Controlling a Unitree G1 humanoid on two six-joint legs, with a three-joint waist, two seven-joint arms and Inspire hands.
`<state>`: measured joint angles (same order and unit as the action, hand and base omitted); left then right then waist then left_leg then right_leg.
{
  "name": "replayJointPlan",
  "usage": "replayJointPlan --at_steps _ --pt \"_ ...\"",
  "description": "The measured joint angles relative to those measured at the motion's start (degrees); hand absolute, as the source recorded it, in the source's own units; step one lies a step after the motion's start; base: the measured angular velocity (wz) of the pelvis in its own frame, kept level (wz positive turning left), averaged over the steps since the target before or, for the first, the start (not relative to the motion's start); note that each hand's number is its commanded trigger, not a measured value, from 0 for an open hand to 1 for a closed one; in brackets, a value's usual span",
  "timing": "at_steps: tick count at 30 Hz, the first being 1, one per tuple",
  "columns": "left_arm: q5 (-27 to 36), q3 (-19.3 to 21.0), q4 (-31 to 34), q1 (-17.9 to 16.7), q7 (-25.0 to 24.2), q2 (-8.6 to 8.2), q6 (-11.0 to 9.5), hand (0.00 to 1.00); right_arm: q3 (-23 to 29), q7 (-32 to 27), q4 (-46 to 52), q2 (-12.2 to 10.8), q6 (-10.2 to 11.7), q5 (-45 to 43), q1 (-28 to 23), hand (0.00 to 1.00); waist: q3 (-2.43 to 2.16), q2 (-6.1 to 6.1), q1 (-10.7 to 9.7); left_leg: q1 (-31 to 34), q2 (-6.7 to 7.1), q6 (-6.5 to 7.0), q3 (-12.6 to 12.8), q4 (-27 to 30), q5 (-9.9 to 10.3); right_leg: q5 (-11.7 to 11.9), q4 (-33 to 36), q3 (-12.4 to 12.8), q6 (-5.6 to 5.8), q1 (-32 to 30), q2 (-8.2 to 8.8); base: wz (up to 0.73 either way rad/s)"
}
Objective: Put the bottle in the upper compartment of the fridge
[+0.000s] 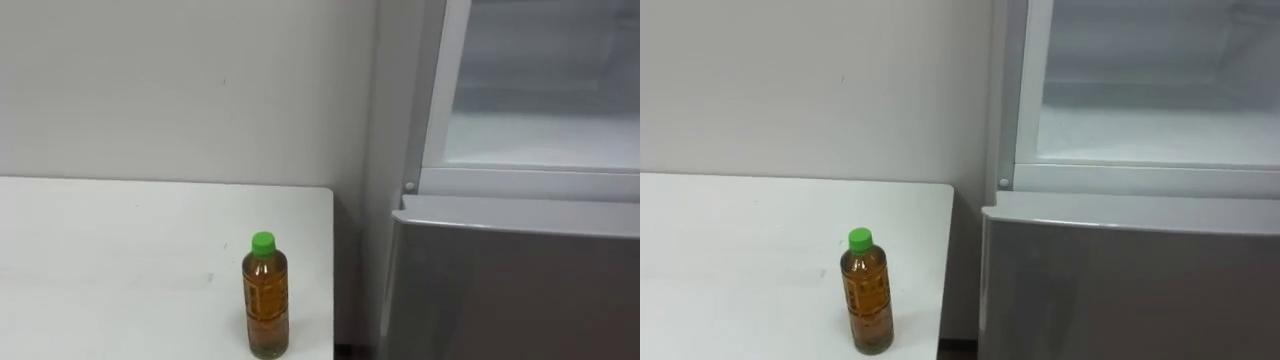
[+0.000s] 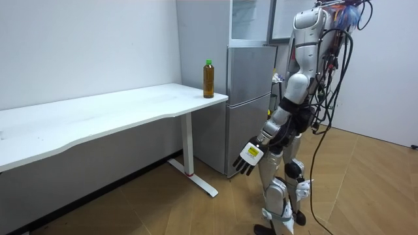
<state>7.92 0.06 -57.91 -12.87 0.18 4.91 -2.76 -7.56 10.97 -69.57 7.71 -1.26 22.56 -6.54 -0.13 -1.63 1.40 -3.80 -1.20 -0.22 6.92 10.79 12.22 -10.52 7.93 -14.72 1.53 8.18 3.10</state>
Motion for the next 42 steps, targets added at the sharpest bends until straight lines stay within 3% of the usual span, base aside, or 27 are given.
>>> replayJointPlan --at_steps 17,28,37,42 --pt "-1.1 -0.4 -0.9 1.1 3.5 -0.2 1.0 0.0 0.0 -0.4 -0.8 -0.3 -0.8 2.2 0.4 0.0 0.11 0.37 0.1 0.1 -0.03 0.0 0.0 -0.4 0.0 0.0 0.0 0.0 0.0 -0.2 -0.01 0.0" --pt "-1.2 -0.5 -0.5 1.0 4.6 -0.07 0.9 0.0 -0.5 -0.4 0.8 -0.3 -0.7 2.2 0.3 0.0 0.22 -0.03 0.1 0.2 -0.02 -0.01 0.1 -0.4 0.0 0.0 0.0 -0.1 0.0 -0.3 -0.01 0.0" --pt "-1.3 -0.5 -1.5 1.1 4.7 0.11 -1.4 0.0 -0.5 0.0 4.5 -0.3 0.5 3.4 1.2 0.0 0.2 0.14 0.5 0.1 -0.03 0.0 0.2 -0.2 0.0 0.0 0.0 -0.1 0.0 -0.4 0.0 0.0" --pt "-1.3 -0.7 -1.7 1.3 5.5 0.22 -1.7 0.0 -0.5 0.5 13.5 -0.3 1.3 4.2 1.3 0.0 0.43 0.51 0.5 0.2 -0.05 -0.01 0.4 -0.3 0.0 0.0 0.0 0.2 0.0 -1.0 0.0 -0.02"
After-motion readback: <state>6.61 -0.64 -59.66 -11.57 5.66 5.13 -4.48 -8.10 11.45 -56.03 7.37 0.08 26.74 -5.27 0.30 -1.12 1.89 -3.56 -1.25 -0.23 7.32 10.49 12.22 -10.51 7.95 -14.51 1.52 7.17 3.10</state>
